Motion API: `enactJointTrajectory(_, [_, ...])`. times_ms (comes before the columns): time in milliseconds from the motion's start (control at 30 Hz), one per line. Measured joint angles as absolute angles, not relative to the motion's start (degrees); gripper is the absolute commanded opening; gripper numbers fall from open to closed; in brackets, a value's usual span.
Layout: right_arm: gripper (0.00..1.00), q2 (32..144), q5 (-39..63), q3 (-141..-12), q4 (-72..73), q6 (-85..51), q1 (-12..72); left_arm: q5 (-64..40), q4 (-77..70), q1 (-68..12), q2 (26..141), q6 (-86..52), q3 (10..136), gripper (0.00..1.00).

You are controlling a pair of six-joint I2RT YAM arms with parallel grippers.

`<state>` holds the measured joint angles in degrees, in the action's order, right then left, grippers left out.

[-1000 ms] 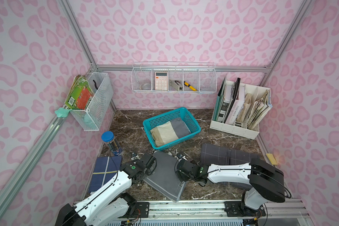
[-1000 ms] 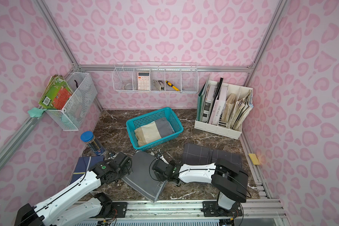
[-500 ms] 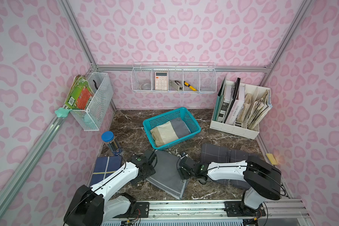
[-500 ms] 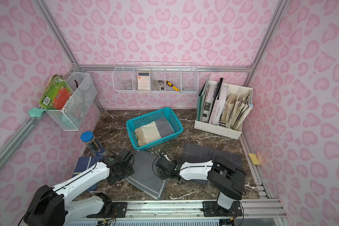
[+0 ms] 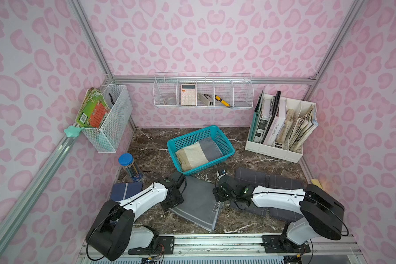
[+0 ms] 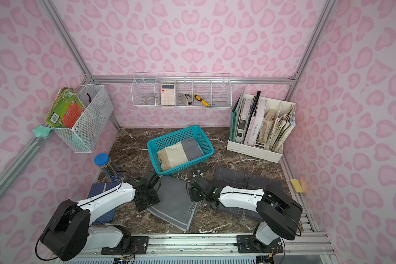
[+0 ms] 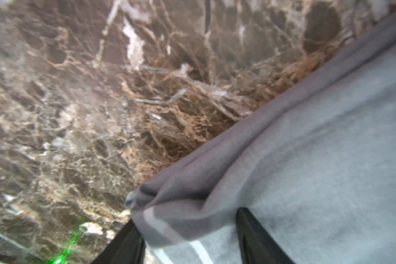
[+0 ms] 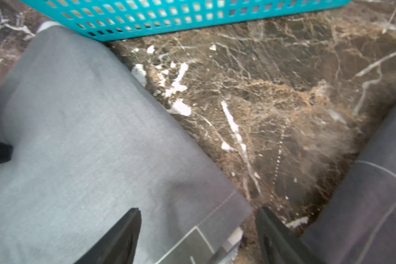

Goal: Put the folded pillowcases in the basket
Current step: Pick up the pillowcase at the center of the board.

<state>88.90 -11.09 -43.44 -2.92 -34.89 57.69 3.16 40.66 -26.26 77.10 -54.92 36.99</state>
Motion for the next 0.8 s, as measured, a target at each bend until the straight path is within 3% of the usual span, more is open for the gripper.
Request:
enactJointTrajectory(433, [0.72,94.8,-8.69,-44.14,-0.1,-37.69,59.24,1.63,36.86,-26.5,74.41,-54.89,34.41,0.25])
enactJointTrajectory(800, [0.18,97.6,-10.94,-47.44,-2.02,-39.29,65.69,2.85,34.22,-33.08,68.84,-57.14,31.18,0.1])
